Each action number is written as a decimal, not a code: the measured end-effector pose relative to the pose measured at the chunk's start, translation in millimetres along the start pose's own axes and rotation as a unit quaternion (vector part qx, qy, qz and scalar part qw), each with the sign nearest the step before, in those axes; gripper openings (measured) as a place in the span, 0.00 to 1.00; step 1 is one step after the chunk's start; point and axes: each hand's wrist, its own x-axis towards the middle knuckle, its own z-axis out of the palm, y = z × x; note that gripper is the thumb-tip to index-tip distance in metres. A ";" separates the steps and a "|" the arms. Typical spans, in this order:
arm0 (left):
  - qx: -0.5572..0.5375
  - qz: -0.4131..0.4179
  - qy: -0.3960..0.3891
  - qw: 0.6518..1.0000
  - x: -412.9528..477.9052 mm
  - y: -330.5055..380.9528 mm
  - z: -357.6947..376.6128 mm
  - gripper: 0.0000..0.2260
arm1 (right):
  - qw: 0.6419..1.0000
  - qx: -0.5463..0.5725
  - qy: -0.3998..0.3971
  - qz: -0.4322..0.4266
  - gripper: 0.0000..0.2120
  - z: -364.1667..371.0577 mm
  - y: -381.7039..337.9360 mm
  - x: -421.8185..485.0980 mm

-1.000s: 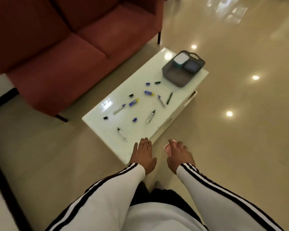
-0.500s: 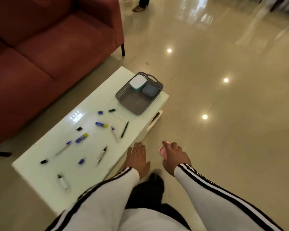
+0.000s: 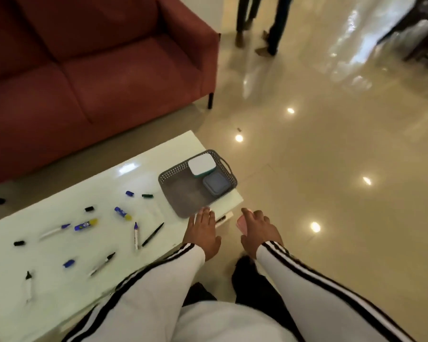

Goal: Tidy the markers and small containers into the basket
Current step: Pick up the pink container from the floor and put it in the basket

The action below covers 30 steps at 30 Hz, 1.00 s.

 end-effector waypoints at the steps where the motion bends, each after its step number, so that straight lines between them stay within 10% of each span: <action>1: -0.002 -0.026 0.002 1.000 8.2 4.7 -3.5 0.35 | 1.000 -0.011 -0.012 -0.020 0.36 -9.0 3.3 18.2; 11: -0.120 -0.218 -0.040 0.968 33.5 -12.9 -16.3 0.37 | 0.959 -0.147 -0.094 -0.223 0.32 -43.7 -35.0 134.8; 30: -0.106 -0.244 -0.076 0.961 173.0 -158.8 81.2 0.41 | 0.829 -0.273 -0.097 -0.477 0.29 92.0 -179.4 381.8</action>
